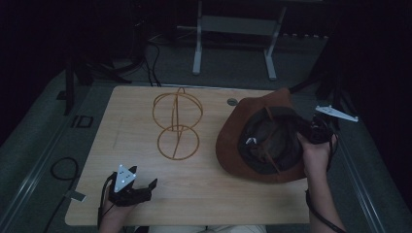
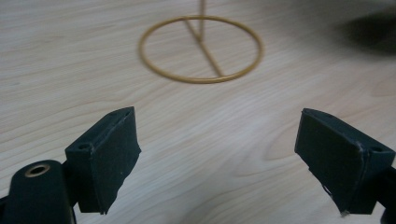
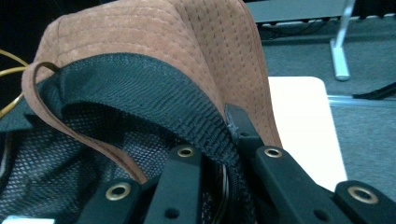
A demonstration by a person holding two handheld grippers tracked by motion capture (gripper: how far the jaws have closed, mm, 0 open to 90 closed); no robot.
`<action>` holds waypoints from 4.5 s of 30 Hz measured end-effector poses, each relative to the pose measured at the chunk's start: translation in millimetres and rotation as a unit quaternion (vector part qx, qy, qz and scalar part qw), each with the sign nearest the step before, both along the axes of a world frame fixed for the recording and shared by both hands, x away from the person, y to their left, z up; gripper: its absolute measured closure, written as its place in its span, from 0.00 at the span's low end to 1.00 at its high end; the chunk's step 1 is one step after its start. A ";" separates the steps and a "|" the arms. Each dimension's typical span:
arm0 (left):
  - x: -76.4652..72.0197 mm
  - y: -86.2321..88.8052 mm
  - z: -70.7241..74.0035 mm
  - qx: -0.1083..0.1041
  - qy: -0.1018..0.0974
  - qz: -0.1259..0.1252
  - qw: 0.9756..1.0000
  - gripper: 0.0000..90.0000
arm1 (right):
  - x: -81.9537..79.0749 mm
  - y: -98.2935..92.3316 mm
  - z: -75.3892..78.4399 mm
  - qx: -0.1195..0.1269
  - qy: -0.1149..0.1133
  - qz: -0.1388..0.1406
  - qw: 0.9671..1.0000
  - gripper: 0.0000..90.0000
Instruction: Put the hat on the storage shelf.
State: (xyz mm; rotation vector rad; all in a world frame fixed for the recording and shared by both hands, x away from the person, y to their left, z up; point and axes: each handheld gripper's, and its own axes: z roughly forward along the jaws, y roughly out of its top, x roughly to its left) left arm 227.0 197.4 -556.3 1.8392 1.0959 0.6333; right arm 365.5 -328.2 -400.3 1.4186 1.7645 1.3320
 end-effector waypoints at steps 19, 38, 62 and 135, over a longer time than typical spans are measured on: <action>32.7 -71.9 35.8 0.013 0.020 -0.166 0.986 0.18 | -24.9 9.6 -17.2 -0.016 -0.008 0.002 1.000 0.94; 75.6 -130.2 82.8 0.008 0.004 -0.223 0.975 0.20 | -34.2 18.2 -12.4 -0.017 -0.023 0.018 0.999 0.94; 108.4 -208.8 139.3 0.009 -0.037 -0.247 0.968 0.19 | -48.9 34.6 -1.0 -0.014 -0.043 0.047 0.998 0.94; 113.9 -209.0 173.7 -0.009 -0.138 -0.137 0.981 0.96 | -120.5 -38.1 21.3 -0.018 -0.089 0.118 0.989 0.48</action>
